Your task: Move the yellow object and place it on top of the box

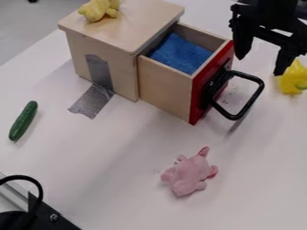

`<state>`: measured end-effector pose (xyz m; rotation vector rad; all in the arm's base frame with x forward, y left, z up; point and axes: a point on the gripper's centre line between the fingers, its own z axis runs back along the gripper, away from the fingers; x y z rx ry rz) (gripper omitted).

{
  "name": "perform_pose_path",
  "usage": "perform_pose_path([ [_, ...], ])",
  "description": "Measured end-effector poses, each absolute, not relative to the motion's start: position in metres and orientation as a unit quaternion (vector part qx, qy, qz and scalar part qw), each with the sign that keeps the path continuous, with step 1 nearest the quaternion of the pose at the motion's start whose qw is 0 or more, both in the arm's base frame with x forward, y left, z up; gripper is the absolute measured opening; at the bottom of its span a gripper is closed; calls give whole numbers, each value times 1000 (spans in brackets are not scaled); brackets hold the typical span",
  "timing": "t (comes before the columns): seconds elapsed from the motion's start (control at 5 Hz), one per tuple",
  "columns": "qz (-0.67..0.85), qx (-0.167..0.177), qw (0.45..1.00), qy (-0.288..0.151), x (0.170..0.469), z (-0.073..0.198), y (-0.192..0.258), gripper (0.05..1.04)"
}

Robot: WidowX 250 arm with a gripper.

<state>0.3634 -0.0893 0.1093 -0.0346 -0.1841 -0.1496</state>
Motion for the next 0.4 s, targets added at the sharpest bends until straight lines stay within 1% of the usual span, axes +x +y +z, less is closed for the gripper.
perform_pose_path([
  [0.2, -74, -14, 994, -73, 361, 96, -89, 999],
  [0.4, -59, -26, 995, -77, 382, 88, -98, 999],
])
